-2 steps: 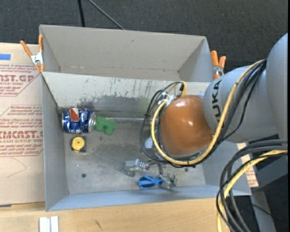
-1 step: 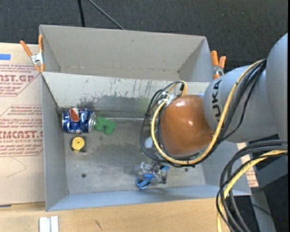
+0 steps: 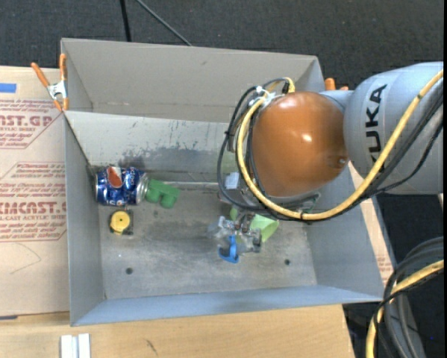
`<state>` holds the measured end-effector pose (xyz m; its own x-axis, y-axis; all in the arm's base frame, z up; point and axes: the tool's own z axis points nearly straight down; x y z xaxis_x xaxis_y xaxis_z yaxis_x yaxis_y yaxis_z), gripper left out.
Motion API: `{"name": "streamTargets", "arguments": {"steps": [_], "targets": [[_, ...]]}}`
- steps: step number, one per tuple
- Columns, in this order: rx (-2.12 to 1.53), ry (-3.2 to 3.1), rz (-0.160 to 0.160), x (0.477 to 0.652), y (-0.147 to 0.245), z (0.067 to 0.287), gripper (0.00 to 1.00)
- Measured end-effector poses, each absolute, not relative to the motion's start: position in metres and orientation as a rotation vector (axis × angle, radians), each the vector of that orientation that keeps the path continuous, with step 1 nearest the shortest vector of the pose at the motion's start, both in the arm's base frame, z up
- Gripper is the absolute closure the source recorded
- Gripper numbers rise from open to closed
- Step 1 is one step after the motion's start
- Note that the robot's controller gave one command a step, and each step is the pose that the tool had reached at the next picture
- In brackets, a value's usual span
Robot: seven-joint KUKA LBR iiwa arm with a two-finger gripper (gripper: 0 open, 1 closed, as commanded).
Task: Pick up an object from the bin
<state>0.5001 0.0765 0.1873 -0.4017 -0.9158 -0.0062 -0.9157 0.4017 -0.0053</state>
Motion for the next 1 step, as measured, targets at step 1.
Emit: {"name": "streamTargets", "arguments": {"steps": [1], "targets": [[-1.722,2.613,-0.002,0.5131,0.1216,0.2848,1.0]]}}
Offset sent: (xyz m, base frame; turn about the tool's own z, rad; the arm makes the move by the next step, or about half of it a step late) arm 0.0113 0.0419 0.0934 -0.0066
